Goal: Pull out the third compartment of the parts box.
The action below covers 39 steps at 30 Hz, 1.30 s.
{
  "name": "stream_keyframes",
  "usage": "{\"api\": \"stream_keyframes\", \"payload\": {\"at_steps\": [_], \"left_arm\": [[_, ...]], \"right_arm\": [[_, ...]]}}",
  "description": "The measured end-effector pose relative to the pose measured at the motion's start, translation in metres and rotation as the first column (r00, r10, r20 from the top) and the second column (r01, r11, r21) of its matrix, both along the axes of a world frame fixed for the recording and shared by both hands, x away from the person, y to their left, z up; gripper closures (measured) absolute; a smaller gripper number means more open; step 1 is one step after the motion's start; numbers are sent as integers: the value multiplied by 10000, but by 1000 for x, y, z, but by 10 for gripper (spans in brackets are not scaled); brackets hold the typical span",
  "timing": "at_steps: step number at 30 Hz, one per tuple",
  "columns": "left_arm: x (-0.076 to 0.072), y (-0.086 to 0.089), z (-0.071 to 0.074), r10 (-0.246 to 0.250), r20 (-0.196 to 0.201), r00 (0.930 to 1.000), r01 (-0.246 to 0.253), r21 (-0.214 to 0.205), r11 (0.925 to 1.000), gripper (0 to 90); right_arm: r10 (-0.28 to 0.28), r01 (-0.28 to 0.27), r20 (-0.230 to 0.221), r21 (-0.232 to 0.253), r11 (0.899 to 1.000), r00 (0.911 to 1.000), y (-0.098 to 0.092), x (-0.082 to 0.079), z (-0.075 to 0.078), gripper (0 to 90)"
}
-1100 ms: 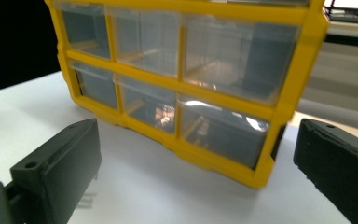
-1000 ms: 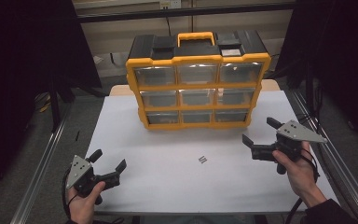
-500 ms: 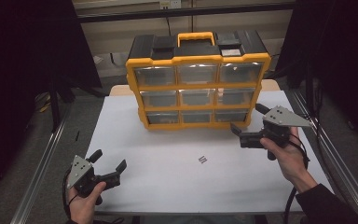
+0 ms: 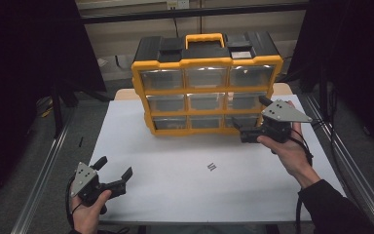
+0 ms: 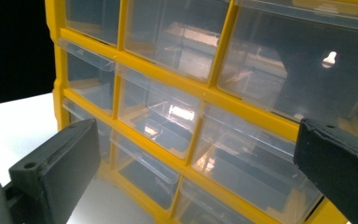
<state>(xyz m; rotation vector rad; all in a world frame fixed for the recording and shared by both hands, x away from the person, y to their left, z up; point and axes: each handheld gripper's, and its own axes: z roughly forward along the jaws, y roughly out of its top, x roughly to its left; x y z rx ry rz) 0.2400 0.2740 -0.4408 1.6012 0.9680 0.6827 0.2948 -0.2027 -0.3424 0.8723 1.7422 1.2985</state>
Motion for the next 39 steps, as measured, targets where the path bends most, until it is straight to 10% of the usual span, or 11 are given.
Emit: {"api": "stream_keyframes", "payload": {"at_steps": [14,22,31,39], "left_arm": [[0,0,0,-19,82,10000,20,-59,10000,29],[0,1,0,23,126,9999,-23,-29,10000,29],[0,1,0,138,93,9999,-139,86,9999,29],[0,1,0,146,99,9998,-147,91,9999,29]], "right_arm": [[-516,714,1374,-1434,9871,9892,8,11,14,4],[-816,1343,2171,-2405,9613,9727,13,15,18,15],[-1113,2299,3215,-3593,9044,9403,15,19,17,16],[-928,3178,4303,-4879,8130,8979,23,20,18,39]]}}
